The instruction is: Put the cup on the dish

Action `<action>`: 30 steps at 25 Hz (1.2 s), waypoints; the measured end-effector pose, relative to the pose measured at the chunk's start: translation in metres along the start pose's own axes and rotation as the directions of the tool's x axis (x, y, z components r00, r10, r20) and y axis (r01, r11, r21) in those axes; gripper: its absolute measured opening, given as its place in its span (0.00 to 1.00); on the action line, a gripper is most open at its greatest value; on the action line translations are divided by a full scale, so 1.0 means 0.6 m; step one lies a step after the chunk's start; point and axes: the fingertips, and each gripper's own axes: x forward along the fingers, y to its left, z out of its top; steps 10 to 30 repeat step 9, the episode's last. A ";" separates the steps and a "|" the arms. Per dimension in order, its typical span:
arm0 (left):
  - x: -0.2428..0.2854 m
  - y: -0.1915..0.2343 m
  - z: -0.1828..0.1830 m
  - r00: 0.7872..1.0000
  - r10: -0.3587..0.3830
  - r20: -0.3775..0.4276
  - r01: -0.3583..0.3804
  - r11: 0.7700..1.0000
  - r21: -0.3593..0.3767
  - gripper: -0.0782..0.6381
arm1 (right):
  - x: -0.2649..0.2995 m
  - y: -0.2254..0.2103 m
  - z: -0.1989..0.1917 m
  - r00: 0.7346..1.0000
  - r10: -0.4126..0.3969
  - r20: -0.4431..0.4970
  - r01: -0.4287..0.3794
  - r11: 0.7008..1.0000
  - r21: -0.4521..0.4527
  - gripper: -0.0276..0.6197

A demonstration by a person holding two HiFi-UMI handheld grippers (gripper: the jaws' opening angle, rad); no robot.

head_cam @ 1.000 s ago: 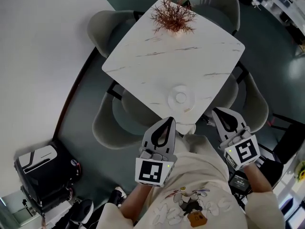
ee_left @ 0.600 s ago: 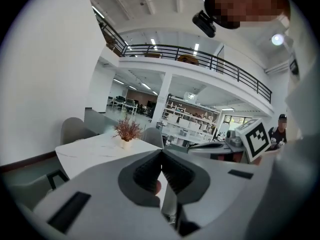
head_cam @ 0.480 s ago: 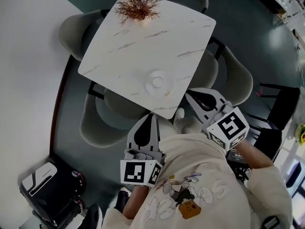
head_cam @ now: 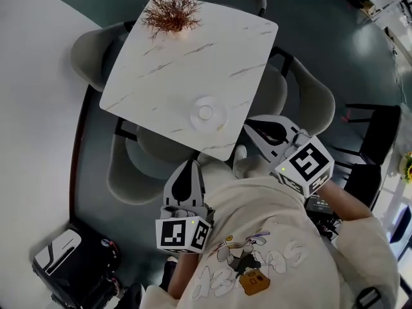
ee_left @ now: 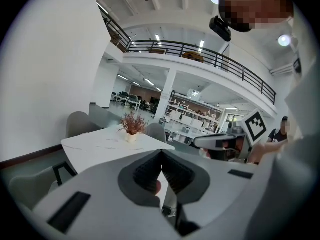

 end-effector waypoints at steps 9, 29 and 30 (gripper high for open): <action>-0.003 0.004 0.000 1.000 0.011 0.010 -0.011 1.000 -0.021 0.12 | 0.011 0.009 -0.001 1.000 0.024 0.012 -0.024 1.000 0.007 0.05; -0.003 0.004 0.000 1.000 0.011 0.010 -0.011 1.000 -0.021 0.12 | 0.011 0.009 -0.001 1.000 0.024 0.012 -0.024 1.000 0.007 0.05; -0.003 0.004 0.000 1.000 0.011 0.010 -0.011 1.000 -0.021 0.12 | 0.011 0.009 -0.001 1.000 0.024 0.012 -0.024 1.000 0.007 0.05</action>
